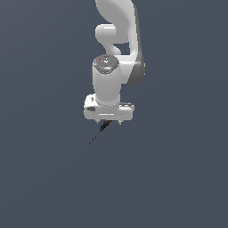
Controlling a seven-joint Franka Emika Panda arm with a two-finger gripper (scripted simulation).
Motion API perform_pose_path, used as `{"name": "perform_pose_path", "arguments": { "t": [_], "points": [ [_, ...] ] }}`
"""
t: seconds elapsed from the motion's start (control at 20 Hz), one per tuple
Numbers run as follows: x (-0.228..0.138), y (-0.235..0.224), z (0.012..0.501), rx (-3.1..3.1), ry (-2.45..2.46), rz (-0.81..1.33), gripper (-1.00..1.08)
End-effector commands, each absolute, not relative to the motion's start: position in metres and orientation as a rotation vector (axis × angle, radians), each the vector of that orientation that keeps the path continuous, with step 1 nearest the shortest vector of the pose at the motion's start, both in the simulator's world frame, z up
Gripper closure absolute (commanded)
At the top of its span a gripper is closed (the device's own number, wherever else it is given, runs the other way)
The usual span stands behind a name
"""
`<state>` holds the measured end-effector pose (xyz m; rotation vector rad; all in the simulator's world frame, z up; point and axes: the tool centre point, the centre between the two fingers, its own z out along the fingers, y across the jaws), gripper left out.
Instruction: Pick up the object and move it to a goal position.
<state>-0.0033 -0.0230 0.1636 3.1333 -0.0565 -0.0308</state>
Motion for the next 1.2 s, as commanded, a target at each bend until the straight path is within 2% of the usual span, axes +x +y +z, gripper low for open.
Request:
{"name": "perform_pose_path", "arguments": {
  "t": [0.0,0.6,1.15],
  "points": [
    [-0.003,-0.023,0.164,3.133,-0.057,-0.031,-0.92],
    [0.005,-0.037,0.183,3.129,-0.023,0.013,-0.92],
    [-0.003,-0.043,0.157,3.132,-0.192,0.009,-0.92]
  ]
}}
